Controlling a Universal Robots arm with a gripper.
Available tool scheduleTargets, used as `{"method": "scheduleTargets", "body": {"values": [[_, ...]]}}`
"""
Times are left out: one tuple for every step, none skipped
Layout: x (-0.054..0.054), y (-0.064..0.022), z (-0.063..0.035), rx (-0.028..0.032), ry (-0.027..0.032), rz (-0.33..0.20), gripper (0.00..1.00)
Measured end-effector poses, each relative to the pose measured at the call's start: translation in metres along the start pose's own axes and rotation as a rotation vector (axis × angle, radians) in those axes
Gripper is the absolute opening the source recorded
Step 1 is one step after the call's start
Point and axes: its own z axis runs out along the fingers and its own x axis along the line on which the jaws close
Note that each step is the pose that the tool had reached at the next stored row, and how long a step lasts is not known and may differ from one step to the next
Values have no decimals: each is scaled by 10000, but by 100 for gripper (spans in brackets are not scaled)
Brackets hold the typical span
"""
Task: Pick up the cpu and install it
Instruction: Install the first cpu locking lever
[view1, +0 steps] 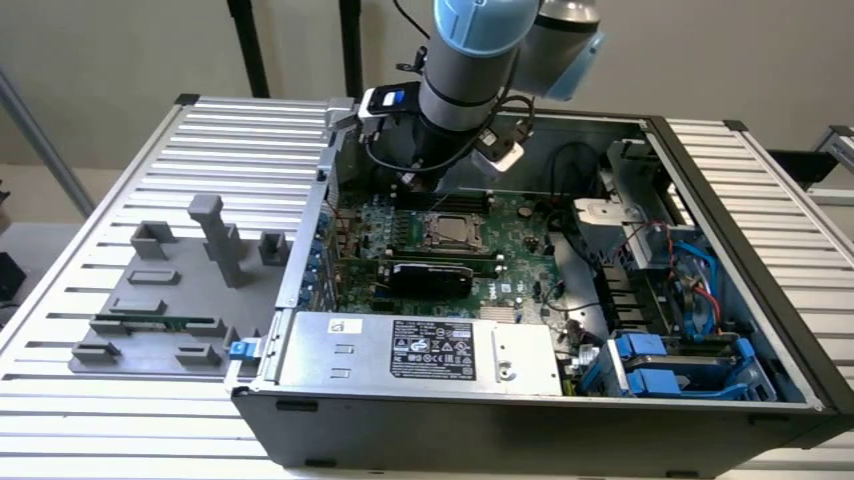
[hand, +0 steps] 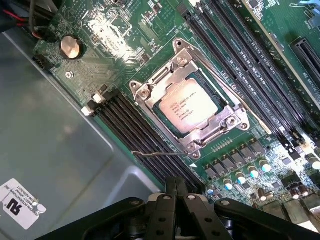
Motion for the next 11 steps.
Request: {"method": "scheduleTargets", "body": {"values": [[0,1,8,-39,21,-15,11],[0,2,16,-78,38,-29,11],[0,3,25,-109,54,-39,11],[0,4,35,-135,63,-44,11],[1,5,46,-155,61,-45,11],[1,5,56,-175,56,-44,11],[3,5,67,-193,55,-37,11],[5,5,78,-213,66,-11,11],[5,6,90,-234,82,29,11],[4,7,100,-258,99,80,11],[4,9,108,-286,115,136,11]]}}
